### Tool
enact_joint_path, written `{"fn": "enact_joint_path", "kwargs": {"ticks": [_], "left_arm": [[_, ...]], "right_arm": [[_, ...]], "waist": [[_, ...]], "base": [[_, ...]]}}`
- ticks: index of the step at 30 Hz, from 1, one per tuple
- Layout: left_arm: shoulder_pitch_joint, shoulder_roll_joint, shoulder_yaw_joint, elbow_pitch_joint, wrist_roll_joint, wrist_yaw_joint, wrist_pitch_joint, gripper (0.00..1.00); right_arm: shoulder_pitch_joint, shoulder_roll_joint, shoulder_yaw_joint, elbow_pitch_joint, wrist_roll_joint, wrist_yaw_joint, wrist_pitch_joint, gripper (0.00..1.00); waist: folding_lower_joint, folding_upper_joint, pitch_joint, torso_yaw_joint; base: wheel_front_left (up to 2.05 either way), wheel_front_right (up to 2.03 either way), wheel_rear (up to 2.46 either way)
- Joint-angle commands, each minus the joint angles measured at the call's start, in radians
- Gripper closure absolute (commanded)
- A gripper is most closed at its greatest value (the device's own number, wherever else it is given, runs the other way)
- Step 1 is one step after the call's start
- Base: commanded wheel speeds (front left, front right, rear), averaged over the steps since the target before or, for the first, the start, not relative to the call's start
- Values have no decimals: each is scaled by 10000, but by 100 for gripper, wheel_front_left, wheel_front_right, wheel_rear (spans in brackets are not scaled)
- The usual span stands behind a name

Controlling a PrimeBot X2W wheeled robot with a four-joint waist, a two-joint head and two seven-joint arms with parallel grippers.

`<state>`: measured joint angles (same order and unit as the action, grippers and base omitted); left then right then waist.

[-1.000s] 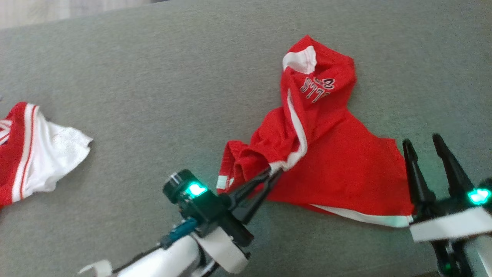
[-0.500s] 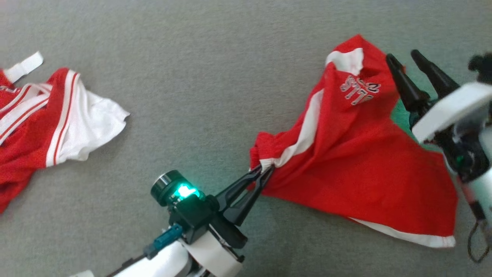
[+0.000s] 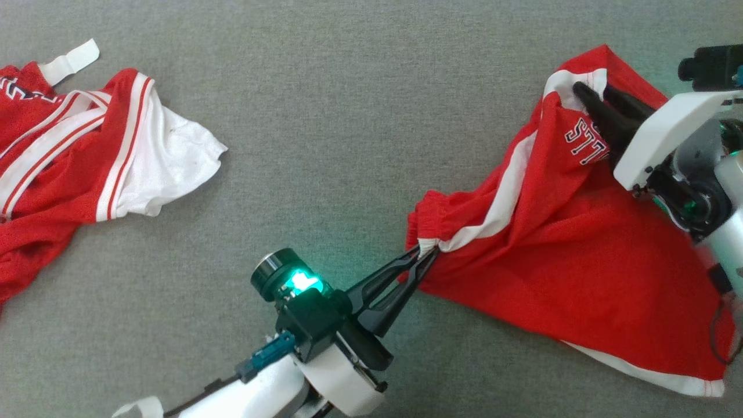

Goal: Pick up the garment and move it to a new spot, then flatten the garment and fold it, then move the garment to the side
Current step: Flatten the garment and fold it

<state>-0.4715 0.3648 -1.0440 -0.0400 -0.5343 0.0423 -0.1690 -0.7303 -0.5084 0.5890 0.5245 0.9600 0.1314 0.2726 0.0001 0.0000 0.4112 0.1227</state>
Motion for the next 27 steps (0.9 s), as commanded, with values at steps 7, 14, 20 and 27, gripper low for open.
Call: {"fn": "enact_joint_path", "kwargs": {"ticks": [7, 14, 20, 27], "left_arm": [[-389, 117, 597, -134, 4, 160, -391, 100], [-1188, 640, 1998, -248, -346, 314, -674, 100], [-3799, 711, 3357, 234, -880, -385, -514, 100], [-8557, -401, 4052, 2690, -391, -1200, -642, 100]], "right_arm": [[-535, -397, 441, -336, 726, -7, -1085, 100], [-1232, -1574, 72, -1212, 1613, -7, -2196, 100], [-2240, -3083, -687, -1897, 1703, -7, -2496, 100], [-4065, -3890, -1898, -2022, 980, -7, -3043, 100]], "waist": [[-1, 0, 4, -149], [-1, 0, 32, -744], [-1, 0, 442, -1338], [-1, 0, 991, -2247]], "base": [[0, 0, 0], [0, 0, 0], [0, 0, 0], [0, 0, 0]]}}
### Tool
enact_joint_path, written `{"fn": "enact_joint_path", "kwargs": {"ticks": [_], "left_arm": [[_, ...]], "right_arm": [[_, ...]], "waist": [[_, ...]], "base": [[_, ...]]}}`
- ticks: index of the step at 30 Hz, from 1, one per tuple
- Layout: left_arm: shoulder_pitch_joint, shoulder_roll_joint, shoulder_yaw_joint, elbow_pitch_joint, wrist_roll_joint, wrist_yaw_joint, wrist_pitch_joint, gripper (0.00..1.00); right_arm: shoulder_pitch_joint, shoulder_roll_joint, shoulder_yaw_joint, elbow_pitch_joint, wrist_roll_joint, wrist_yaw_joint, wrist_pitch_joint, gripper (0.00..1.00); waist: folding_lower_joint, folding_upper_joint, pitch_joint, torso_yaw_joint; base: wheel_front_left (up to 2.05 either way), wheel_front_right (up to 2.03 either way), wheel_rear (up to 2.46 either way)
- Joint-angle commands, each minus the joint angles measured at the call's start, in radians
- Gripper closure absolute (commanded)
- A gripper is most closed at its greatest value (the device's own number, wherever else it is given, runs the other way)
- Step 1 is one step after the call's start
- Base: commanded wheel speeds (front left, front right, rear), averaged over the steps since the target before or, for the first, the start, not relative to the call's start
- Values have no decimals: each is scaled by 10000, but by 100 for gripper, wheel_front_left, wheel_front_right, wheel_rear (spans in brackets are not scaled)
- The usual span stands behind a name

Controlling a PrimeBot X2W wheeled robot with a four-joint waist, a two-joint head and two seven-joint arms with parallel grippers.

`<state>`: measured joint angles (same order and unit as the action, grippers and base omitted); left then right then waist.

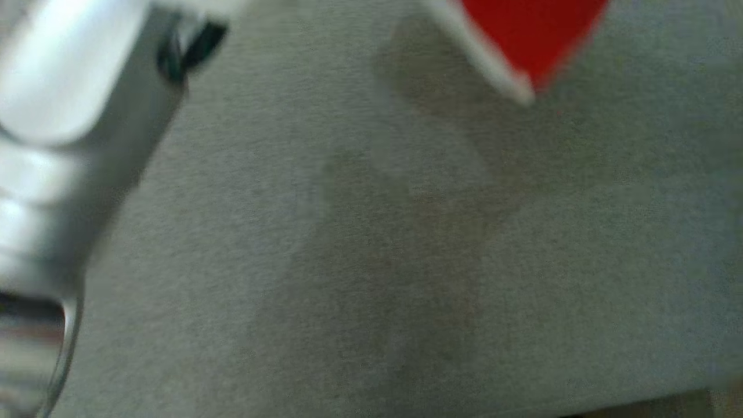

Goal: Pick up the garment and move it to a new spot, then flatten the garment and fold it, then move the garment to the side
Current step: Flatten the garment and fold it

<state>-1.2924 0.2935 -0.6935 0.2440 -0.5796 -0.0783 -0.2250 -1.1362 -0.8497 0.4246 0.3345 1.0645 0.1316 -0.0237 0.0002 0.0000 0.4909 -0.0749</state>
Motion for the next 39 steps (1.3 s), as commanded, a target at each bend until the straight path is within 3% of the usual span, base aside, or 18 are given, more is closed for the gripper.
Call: {"fn": "enact_joint_path", "kwargs": {"ticks": [1, 6, 10, 19, 23, 29, 34, 39], "left_arm": [[-719, 168, 571, 119, 126, -66, -150, 100], [-1092, -47, 529, 837, 274, -302, -318, 100], [236, 169, 249, 828, 292, -428, -358, 100], [5954, 387, -249, -1143, 1033, -499, -365, 100], [8038, 791, -798, -1523, 1986, -370, -366, 100], [10253, 756, -678, -2452, 1663, -72, -366, 100], [10430, 642, -274, -3341, 1248, -105, -367, 100], [9364, 18, -32, -3077, 507, -249, -105, 100]], "right_arm": [[-162, -484, -362, -166, -120, -9, -133, 100], [-157, -397, -512, -583, -112, -9, -198, 100], [1172, -404, -503, -1354, 164, -9, -180, 100], [7640, -711, -1964, -3100, 744, -9, -1297, 100], [10641, -347, -2965, -4024, 1051, -9, -1730, 100], [14103, 94, -4632, -5699, 1393, -9, -1981, 100], [14604, 225, -5724, -6026, 543, -9, -1509, 100], [12793, 485, -5719, -5793, -615, -9, -197, 100]], "waist": [[-2, 0, 226, -354], [-2, 0, 190, -630], [-2, 0, 136, -739], [-2, 0, -448, -645], [-2, 0, -922, -762], [-2, 0, -1568, -830], [-2, 0, -1335, -523], [-2, 0, -863, -47]], "base": [[0, 0, 0], [0, 0, 0], [0, 0, 0], [0, 0, 0], [0, 0, 0], [0, 0, 0], [0, 0, 0], [0, 0, 0]]}}
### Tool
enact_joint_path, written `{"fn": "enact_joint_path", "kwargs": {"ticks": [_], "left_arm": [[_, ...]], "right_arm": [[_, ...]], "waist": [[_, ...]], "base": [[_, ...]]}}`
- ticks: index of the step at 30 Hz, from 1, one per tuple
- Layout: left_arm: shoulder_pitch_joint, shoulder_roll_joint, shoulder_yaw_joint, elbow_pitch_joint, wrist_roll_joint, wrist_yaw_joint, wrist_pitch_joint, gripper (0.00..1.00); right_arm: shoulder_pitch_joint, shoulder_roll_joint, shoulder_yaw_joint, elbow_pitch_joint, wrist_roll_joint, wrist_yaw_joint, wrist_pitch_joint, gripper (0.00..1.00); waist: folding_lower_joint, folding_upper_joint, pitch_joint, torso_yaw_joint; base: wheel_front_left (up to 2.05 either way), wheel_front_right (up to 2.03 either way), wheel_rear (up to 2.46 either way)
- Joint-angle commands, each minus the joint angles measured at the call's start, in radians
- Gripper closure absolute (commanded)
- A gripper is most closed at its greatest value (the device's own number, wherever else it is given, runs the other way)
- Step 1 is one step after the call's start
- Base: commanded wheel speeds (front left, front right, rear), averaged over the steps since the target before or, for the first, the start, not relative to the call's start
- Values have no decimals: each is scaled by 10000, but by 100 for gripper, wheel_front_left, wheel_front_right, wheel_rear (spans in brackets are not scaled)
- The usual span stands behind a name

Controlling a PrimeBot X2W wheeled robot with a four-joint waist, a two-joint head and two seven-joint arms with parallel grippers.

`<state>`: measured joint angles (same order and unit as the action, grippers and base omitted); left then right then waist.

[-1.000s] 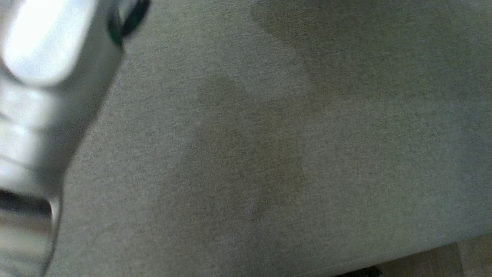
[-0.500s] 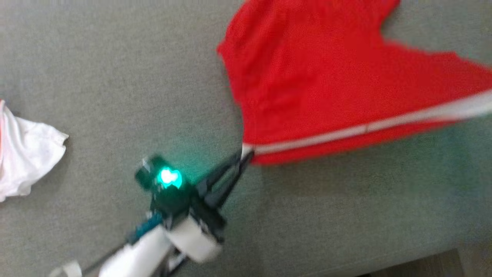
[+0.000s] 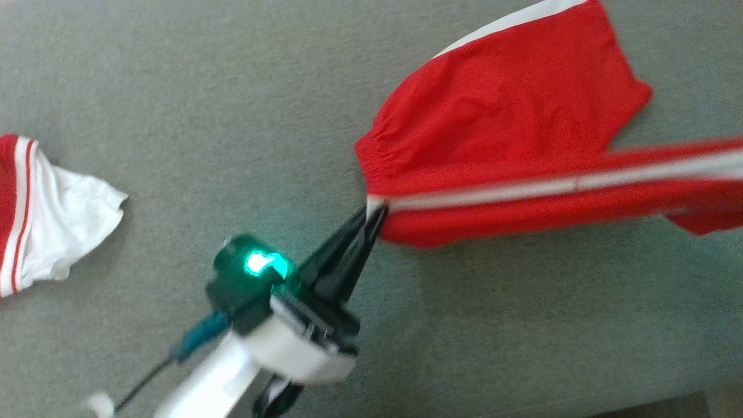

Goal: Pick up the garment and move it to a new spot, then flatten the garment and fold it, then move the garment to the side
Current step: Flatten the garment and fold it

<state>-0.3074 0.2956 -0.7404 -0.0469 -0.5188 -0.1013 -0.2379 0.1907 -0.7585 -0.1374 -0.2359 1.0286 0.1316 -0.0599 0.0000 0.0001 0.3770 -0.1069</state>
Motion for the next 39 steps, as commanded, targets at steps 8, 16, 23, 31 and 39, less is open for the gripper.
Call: {"fn": "enact_joint_path", "kwargs": {"ticks": [8, 16, 23, 31, 39], "left_arm": [[-2607, -1343, 669, 1711, -1235, -165, 557, 100], [-4000, -1892, 576, 3053, -1622, -238, 667, 100], [-4589, -2087, 369, 3865, -1760, -269, 351, 39], [-4349, -1674, 571, 3857, -109, 1135, -196, 0], [-1926, -1377, 1910, 740, 2470, 3195, -236, 0]], "right_arm": [[-5059, 264, 1190, 1395, -3115, -9, 2728, 100], [-8182, 741, 2640, 3716, -4327, -9, 3470, 100], [-9632, 1262, 3378, 5763, -4040, -9, 3240, 0], [-9429, 1595, 3578, 6392, -3187, -9, 2385, 0], [-8684, 1488, 3383, 7617, -2764, -9, 2943, 0]], "waist": [[0, -1, 1068, 860], [0, -1, 1637, 1176], [0, -1, 1904, 1333], [0, -1, 1597, 1260], [0, -1, 1296, 1532]], "base": [[0, 0, 0], [0, 0, 0], [0, 0, 0], [0, 0, 0], [0, 0, 0]]}}
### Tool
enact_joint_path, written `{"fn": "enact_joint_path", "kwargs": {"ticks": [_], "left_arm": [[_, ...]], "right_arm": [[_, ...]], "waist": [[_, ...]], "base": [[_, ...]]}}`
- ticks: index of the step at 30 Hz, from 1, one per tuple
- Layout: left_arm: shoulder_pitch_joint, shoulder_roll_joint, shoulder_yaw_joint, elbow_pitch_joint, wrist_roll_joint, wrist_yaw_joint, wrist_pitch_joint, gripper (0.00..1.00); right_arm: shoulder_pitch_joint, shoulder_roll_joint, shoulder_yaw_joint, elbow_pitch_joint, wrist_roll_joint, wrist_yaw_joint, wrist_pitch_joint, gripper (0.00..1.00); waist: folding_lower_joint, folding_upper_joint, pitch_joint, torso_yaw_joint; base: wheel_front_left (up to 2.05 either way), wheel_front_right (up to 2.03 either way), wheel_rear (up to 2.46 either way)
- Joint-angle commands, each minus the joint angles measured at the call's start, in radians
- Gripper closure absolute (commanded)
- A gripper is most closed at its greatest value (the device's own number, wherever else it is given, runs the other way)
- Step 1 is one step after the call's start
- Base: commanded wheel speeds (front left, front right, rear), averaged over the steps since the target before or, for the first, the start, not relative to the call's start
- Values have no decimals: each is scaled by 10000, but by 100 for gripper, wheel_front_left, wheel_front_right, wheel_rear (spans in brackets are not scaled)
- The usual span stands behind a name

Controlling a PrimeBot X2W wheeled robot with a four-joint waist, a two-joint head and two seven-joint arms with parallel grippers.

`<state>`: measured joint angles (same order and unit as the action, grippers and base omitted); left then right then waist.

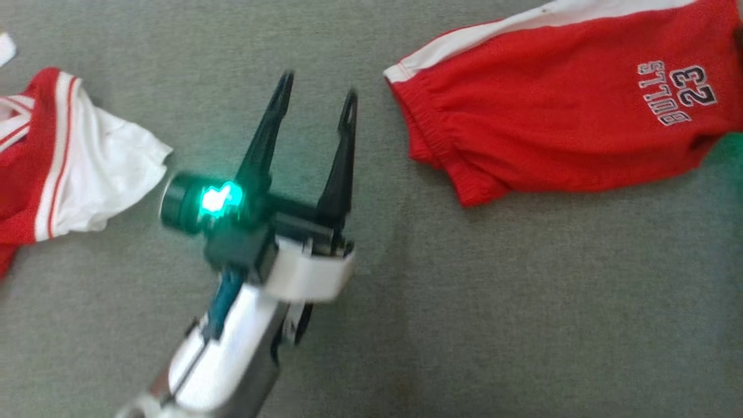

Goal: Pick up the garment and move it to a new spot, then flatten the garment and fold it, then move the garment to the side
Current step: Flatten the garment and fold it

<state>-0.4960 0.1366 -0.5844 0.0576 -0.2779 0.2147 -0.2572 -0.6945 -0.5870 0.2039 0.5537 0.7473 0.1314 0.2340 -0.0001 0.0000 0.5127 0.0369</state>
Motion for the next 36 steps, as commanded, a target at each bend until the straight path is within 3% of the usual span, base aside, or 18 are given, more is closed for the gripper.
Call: {"fn": "enact_joint_path", "kwargs": {"ticks": [1, 4, 5, 6, 7, 8, 16, 25, 29, 36], "left_arm": [[229, 210, 430, -579, 333, 159, -42, 0], [874, 179, 545, -1173, 992, 380, -43, 0], [1050, 154, 584, -1304, 1136, 430, -43, 0], [1202, 127, 618, -1411, 1259, 464, -44, 0], [1337, 90, 650, -1503, 1346, 479, -44, 0], [1471, 40, 690, -1571, 1380, 479, -44, 0], [2228, 73, 1142, -1886, 1720, 377, -44, 0], [2609, 152, 1523, -2062, 1911, 140, -45, 0], [2690, 124, 1552, -1995, 1965, -18, -45, 0], [2863, 63, 1598, -1849, 2050, -183, -45, 0]], "right_arm": [[243, -225, -34, -41, 42, -7, 136, 0], [443, -111, -19, 581, 118, -7, 552, 0], [497, -51, -3, 717, 207, -7, 695, 7], [539, -4, 9, 807, 298, -7, 788, 27], [571, 23, 32, 856, 391, -7, 843, 95], [605, 29, 59, 885, 474, -7, 878, 100], [685, -502, -165, 1082, 477, -7, 335, 100], [978, -1589, -907, 902, -72, -7, 92, 100], [1023, -1449, -982, -78, -31, -7, 124, 100], [1317, -803, -737, -2864, 154, -7, 776, 100]], "waist": [[1, 0, -98, 180], [1, 0, -233, 421], [1, 0, -280, 491], [1, 0, -323, 555], [1, 0, -373, 607], [1, 0, -426, 645], [1, 0, -992, 348], [1, 0, -1356, -151], [1, 0, -1477, -273], [1, 0, -1852, -344]], "base": [[0, 0, 0], [0, 0, 0], [0, 0, 0], [0, 0, 0], [0, 0, 0], [0, 0, 0], [0, 0, 0], [0, 0, 0], [0, 0, 0], [0, 0, 0]]}}
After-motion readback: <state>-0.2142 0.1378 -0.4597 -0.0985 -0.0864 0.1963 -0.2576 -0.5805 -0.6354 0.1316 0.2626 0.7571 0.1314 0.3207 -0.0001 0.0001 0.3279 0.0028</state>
